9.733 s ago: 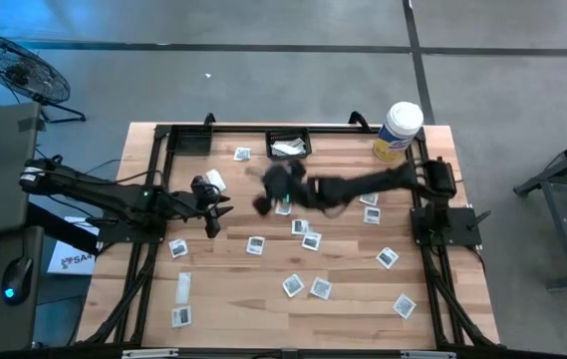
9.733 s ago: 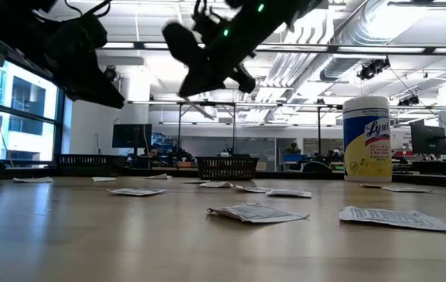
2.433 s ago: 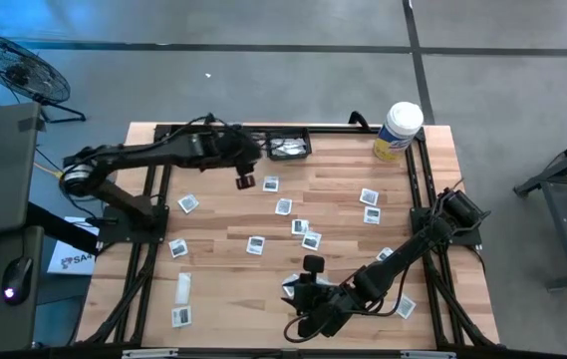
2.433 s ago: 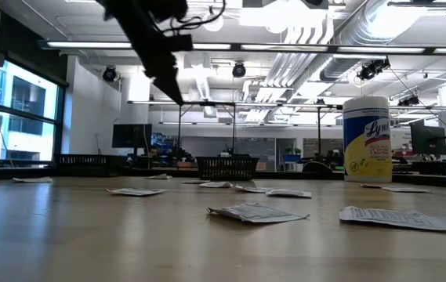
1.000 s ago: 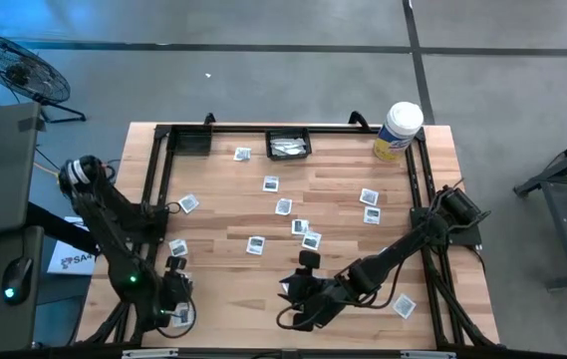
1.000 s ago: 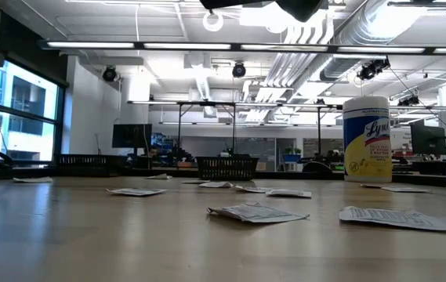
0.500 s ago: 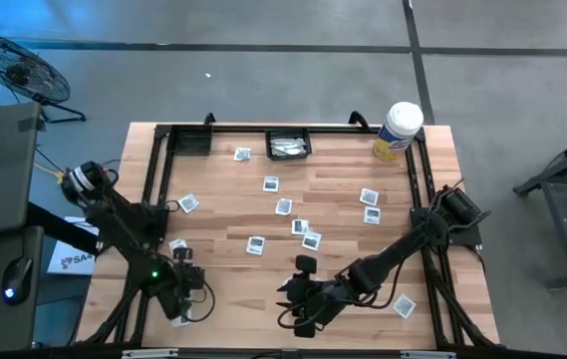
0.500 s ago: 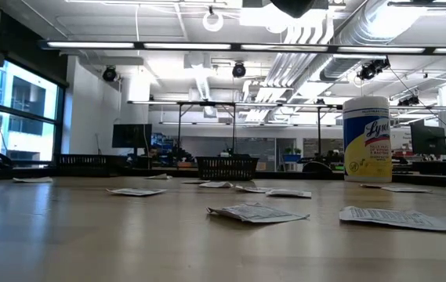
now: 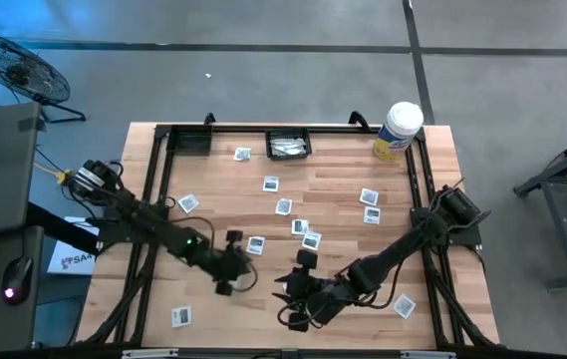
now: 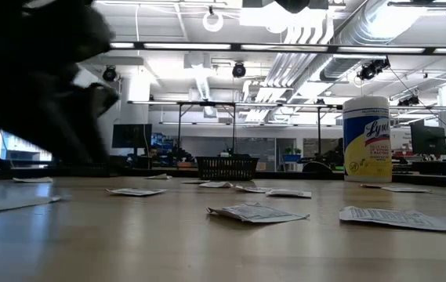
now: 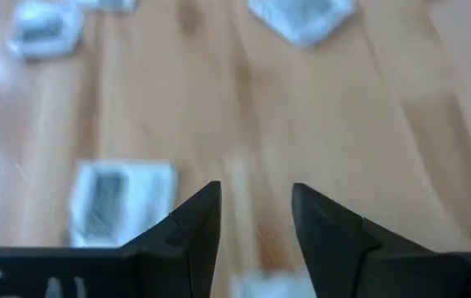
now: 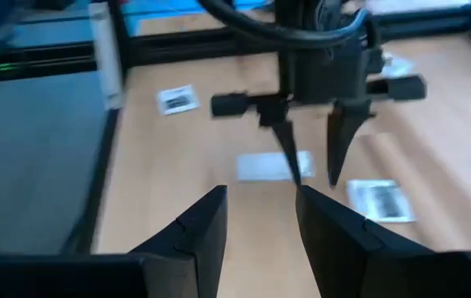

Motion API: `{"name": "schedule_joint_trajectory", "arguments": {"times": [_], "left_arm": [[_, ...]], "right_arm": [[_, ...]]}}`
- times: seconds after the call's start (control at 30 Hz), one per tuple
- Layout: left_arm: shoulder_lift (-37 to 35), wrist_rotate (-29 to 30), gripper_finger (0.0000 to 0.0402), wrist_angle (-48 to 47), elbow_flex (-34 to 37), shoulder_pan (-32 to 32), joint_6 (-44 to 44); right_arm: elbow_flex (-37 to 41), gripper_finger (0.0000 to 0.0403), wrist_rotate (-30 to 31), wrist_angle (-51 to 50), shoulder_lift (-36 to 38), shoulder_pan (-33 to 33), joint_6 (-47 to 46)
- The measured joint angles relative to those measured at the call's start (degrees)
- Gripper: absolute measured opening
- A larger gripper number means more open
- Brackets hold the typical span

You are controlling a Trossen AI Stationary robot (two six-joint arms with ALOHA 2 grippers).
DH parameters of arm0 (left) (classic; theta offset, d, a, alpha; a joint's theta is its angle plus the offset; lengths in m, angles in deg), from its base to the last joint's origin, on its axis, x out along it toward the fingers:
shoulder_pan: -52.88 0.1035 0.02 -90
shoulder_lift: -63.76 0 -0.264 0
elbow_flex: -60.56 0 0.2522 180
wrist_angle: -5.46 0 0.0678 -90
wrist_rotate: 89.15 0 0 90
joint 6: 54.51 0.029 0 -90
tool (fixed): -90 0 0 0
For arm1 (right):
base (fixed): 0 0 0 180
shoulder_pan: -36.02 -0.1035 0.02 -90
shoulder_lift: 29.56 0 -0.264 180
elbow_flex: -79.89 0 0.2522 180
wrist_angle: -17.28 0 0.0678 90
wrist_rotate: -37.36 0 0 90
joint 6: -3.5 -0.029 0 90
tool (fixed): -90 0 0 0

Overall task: Pick & Place First Aid Supplies
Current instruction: Put the green bandage pack into the right black bin

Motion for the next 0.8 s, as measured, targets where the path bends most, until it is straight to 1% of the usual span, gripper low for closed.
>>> {"name": "schedule_joint_trajectory", "arguments": {"times": [0.07, 0.2, 0.23, 0.3, 0.37, 0.43, 0.5, 0.6, 0.7, 0.77, 0.8], "left_arm": [[-0.4, 0.0, 0.0147, 1.9, -0.2, 1.1, 2.5], [-4.1, 0.0, 0.0147, 0.8, -0.7, 0.3, 4.8], [-5.7, -0.1, 0.0147, -1.1, -0.7, -0.4, 4.9], [-9.4, -0.2, 0.0147, -6.6, -0.7, -2.0, 5.0], [-13.6, -2.4, 0.0147, -11.4, -0.7, -3.5, 5.0], [-18.5, -4.5, 0.0147, -15.3, -0.7, -4.4, 5.0], [-23.0, -4.8, 0.0147, -18.2, -0.7, -4.4, 4.8], [-27.8, -2.0, 0.0147, -22.1, -0.7, -4.4, 2.1], [-29.0, 2.8, 0.0147, -23.8, -0.5, -4.6, -2.6], [-28.7, 3.3, 0.0147, -22.2, 0.8, -4.9, -3.6], [-28.3, 2.3, 0.0147, -21.8, 1.6, -4.8, -3.6]], "right_arm": [[0.0, 0.0139, 1.8, -0.1, 0.0, 0.0, 0.6], [0.0, 0.0139, 2.1, 0.0, -0.5, 0.1, 0.7], [0.0, 0.0139, 2.8, 0.1, -0.9, 0.1, 0.7], [0.0, 0.0139, 6.2, 3.2, -2.1, 0.1, 1.2], [0.0, 0.0139, 7.1, 7.0, -4.2, 0.6, 2.9], [0.0, 0.0139, 4.6, 10.4, -6.5, 1.9, 3.9], [0.0, 0.0139, 2.0, 14.1, -8.5, 3.6, 3.7], [0.0, 0.0139, -1.9, 19.2, -11.3, 6.1, 4.0], [0.0, 0.0139, -5.2, 21.7, -13.2, 8.1, 4.2], [0.0, 0.0139, -6.3, 21.6, -13.4, 8.7, 3.8], [0.0, 0.0139, -6.7, 21.4, -13.4, 8.8, 3.8]]}}
